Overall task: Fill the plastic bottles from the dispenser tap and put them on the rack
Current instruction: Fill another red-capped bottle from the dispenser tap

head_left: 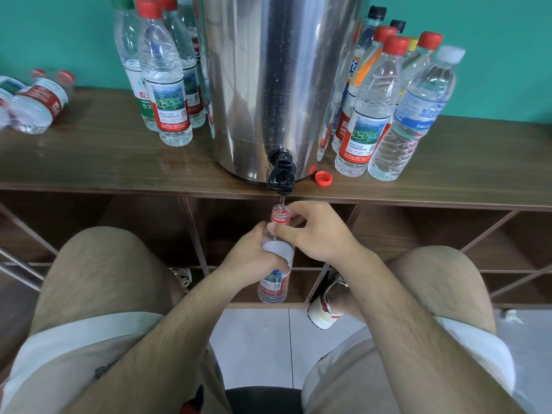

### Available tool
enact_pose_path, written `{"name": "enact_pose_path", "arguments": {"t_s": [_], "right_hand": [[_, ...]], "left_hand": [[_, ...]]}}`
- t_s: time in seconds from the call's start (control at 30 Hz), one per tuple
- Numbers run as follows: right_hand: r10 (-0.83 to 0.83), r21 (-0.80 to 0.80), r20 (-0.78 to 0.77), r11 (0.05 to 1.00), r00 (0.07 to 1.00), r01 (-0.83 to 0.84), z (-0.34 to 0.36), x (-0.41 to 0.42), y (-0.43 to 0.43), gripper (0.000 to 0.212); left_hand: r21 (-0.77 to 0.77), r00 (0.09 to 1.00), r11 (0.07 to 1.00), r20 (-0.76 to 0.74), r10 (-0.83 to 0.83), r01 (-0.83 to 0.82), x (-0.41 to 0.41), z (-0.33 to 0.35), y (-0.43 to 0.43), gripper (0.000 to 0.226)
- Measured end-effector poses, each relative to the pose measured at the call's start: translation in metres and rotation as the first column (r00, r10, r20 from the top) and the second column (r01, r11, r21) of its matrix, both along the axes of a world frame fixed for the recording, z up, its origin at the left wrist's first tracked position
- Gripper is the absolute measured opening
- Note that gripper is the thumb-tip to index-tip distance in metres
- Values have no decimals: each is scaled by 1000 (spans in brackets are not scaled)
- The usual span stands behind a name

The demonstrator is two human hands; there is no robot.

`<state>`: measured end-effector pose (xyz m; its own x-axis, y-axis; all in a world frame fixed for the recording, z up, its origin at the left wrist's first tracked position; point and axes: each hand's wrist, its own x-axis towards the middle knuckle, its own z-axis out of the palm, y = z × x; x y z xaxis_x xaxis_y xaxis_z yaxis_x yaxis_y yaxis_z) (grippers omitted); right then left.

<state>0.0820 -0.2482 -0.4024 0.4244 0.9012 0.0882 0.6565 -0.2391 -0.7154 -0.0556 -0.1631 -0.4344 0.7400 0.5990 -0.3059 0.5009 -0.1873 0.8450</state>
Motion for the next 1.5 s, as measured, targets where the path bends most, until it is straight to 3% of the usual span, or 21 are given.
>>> {"name": "enact_pose_path", "arguments": {"t_s": [1.5], "right_hand": [[-5,-6,11,1000,1000,5,2,-2,0,28]], "left_hand": [[13,1000,1000,-1,3,-3,0,2,0,75]]}}
